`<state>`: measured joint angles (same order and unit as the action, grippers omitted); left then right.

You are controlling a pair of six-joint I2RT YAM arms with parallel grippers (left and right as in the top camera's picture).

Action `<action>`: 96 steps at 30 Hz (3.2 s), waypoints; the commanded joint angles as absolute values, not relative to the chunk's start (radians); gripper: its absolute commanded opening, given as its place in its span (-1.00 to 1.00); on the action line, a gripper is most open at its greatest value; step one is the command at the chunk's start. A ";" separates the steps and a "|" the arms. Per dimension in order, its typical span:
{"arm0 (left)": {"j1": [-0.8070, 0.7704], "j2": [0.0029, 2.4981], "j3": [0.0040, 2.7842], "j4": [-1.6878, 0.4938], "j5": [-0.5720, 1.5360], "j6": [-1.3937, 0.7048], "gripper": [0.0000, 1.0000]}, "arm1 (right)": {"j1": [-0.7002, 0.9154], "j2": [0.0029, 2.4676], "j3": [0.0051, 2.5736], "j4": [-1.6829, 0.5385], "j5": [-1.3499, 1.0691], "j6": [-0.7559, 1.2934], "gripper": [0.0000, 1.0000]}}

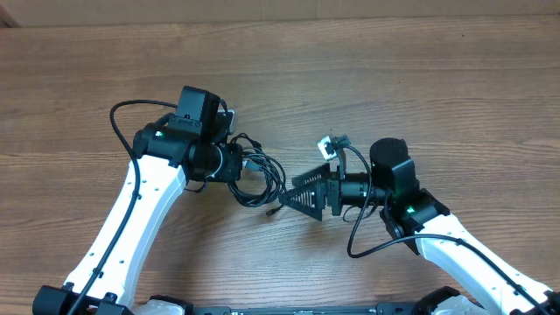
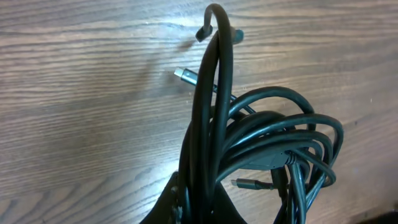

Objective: Untangle cables

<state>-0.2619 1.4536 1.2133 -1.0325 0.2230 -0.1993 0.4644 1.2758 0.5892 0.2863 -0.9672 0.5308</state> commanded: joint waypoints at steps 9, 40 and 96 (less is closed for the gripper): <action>-0.287 1.451 1.213 -1.013 0.438 -0.149 -0.91 | 0.459 1.260 0.602 0.333 -0.866 0.549 1.00; -0.328 1.451 1.213 -0.846 0.918 -0.190 -0.92 | 0.526 1.403 0.602 0.121 -0.429 0.448 0.06; -0.233 1.451 1.213 -0.943 0.382 -0.464 -0.92 | 0.455 1.342 0.602 0.252 -1.094 0.355 -0.92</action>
